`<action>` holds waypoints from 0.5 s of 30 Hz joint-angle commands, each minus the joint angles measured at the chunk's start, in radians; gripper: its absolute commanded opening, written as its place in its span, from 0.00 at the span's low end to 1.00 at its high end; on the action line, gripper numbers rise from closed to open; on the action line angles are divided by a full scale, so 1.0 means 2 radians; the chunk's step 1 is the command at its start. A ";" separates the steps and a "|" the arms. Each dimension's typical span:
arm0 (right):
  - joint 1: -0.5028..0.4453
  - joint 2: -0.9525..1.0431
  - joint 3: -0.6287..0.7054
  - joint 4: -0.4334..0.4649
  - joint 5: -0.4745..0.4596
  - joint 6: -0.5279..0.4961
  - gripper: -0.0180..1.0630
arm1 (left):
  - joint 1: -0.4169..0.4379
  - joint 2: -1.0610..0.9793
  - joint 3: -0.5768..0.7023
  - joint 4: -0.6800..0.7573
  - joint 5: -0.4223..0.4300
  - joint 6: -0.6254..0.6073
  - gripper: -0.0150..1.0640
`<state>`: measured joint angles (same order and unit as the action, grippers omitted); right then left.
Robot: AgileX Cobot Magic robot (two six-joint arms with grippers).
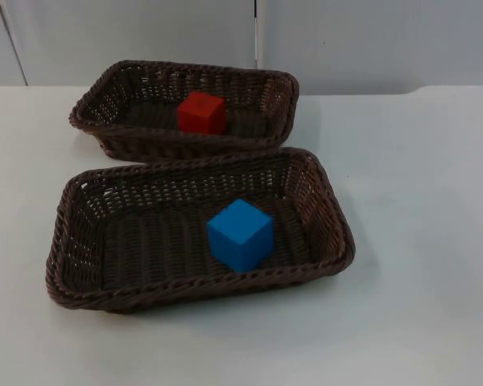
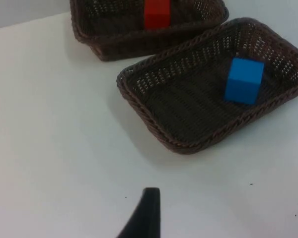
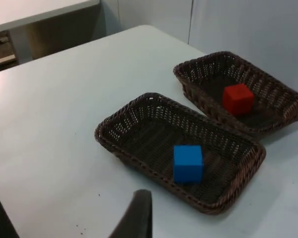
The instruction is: Pick up one cube with the left hand and place it into the upper basket. Pick up one cube with the right hand and place it into the lower basket.
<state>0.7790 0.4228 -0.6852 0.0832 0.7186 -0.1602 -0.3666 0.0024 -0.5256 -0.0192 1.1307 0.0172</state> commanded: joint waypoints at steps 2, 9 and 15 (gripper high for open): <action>0.000 -0.022 0.012 -0.001 0.007 -0.001 0.81 | -0.002 -0.001 0.006 0.003 -0.014 -0.002 0.81; 0.000 -0.071 0.015 -0.004 0.037 0.001 0.81 | -0.002 -0.001 0.008 0.010 -0.020 -0.002 0.81; 0.000 -0.114 0.015 -0.011 0.073 0.005 0.81 | -0.002 -0.001 0.016 0.010 -0.028 -0.002 0.81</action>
<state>0.7790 0.2112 -0.6614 0.0716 0.8451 -0.1533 -0.3666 0.0024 -0.4988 0.0000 1.0893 0.0172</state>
